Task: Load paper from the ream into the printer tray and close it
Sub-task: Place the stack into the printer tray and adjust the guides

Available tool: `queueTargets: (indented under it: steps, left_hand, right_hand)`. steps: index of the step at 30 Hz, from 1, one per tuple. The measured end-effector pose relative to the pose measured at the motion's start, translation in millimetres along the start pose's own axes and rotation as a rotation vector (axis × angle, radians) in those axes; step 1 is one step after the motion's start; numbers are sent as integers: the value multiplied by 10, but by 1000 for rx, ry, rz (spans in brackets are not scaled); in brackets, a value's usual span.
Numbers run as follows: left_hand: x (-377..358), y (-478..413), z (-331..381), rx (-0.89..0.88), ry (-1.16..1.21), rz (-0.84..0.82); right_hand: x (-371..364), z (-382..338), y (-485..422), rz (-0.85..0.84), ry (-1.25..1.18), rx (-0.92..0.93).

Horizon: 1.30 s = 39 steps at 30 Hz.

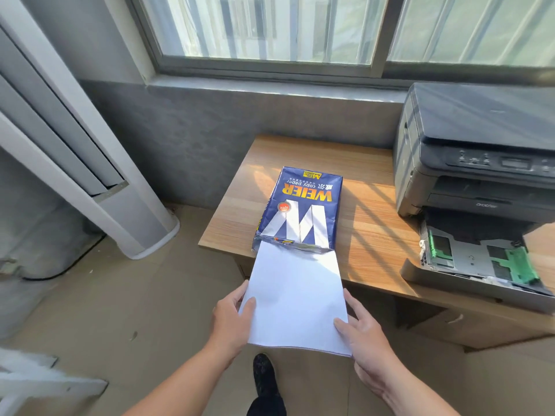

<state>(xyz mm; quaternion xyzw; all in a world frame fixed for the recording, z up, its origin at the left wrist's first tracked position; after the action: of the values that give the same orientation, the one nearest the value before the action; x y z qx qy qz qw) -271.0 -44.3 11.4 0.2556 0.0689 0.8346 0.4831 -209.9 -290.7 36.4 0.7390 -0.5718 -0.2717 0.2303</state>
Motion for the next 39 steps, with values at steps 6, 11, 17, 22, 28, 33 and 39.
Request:
queueTargets:
  steps: [6,11,17,22,28,33,39]
  left_hand:
    - [4,817,115,-48,94,208]
    - [-282,774,340,-84,125,190]
    - [-1183,286,799,-174,101,91]
    - [-2233,-20,1280,-286,107,-9]
    - [-3141,-36,1536,-343,133,-116]
    - [-3520,66,1405,-244,119,-100]
    - [-3878,264,1299,-71,49,-133]
  right_hand:
    - [211,-50,374,-98,138,60]
    - [474,-335,381,-90,195,166]
    - [1211,-934,154,97,242,274]
    - [2115,-1302,13,248,268,306]
    - [2988,-1339,-144,363,300,277]
    - [3407,-1250,-284,415,213,180]
    - [3852,-1041,-384,354,221,96]
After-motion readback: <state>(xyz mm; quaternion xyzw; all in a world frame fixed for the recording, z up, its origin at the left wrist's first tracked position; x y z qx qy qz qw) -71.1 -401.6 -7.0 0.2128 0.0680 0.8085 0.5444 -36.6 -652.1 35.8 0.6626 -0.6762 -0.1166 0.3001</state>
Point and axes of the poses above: each hand's wrist, its own y-axis away from the middle knuckle, its own x-axis out of the back of the hand, z = x × y, the point moved 4 cm from there along -y, towards the middle knuckle
